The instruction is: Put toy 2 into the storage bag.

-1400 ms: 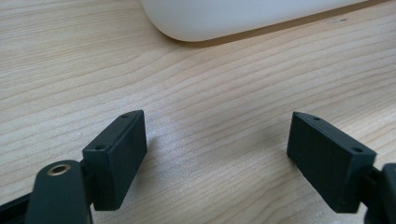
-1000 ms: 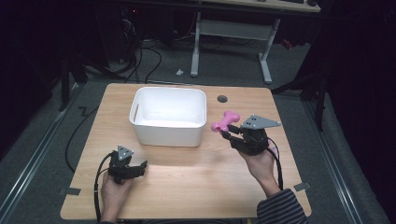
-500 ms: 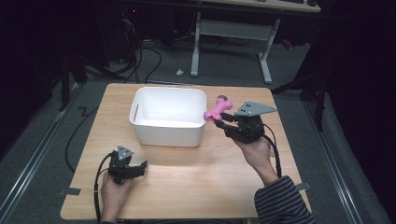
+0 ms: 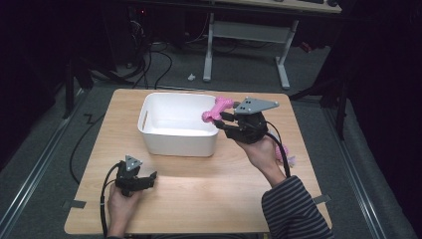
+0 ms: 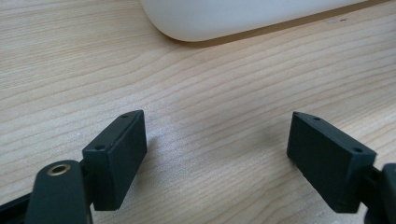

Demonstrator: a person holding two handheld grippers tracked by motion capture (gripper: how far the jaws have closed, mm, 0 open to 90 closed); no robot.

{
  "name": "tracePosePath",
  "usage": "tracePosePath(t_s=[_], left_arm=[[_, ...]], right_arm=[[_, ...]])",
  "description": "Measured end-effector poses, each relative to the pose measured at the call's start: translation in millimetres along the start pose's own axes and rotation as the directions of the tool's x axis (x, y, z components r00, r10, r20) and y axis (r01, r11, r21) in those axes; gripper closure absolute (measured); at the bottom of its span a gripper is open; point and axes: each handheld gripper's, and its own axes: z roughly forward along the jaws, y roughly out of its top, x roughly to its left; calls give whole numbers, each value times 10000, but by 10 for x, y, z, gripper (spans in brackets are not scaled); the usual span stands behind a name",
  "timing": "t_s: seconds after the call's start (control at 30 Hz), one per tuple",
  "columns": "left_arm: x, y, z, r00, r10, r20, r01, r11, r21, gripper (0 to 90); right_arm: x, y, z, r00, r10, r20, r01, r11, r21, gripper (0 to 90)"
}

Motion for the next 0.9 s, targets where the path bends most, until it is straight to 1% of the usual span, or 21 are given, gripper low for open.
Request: tracePosePath(t_s=[0.03, 0.17, 0.27, 0.33, 0.47, 0.6, 0.63, 0.7, 0.77, 0.8, 0.87, 0.9], left_arm=[[0, 0, 0, 10000, 0, 0, 0, 10000, 1, 204], [0, -1, 0, 10000, 5, 5, -5, 10000, -1, 204], [-2, -1, 1, 10000, -6, -4, 6, 10000, -20, 203], [-1, -1, 0, 10000, -4, -1, 4, 10000, -12, 203], [-2, -1, 0, 10000, -5, 4, 5, 10000, -11, 203], [-1, -1, 0, 10000, 0, 4, 0, 10000, -14, 203], [-2, -1, 0, 10000, -10, 15, 10, 10000, -10, 203], [-2, -1, 0, 10000, -12, 14, 12, 10000, -10, 203], [-1, -1, 0, 10000, -6, 16, 6, 10000, -9, 203], [-1, -1, 0, 10000, -6, 16, 6, 10000, -9, 202], [-2, -2, 0, 10000, -9, 18, 9, 10000, -12, 202], [-2, -2, 0, 10000, -3, 15, 3, 10000, -13, 203]], right_arm=[[18, 47, 45, 9999, -51, -94, 51, 10000, -14, 664], [34, 102, 104, 9997, -151, -213, 151, 9999, 12, 664], [47, 155, 171, 9992, -141, -373, 142, 9999, 43, 664], [52, 183, 224, 9986, -2, -535, 7, 10000, 93, 664], [59, 198, 287, 9981, -29, -612, 37, 9999, 143, 664], [81, 203, 373, 9974, -9, -721, 31, 9995, 315, 663], [99, 202, 418, 9969, -32, -784, 64, 9991, 411, 664], [105, 200, 441, 9966, -59, -817, 97, 9989, 467, 663], [122, 188, 518, 9956, -98, -928, 154, 9981, 599, 663], [122, 188, 518, 9956, -98, -928, 154, 9981, 599, 663], [130, 174, 575, 9950, -89, -992, 160, 9974, 705, 663], [135, 156, 637, 9943, -40, -1068, 129, 9964, 835, 663]])
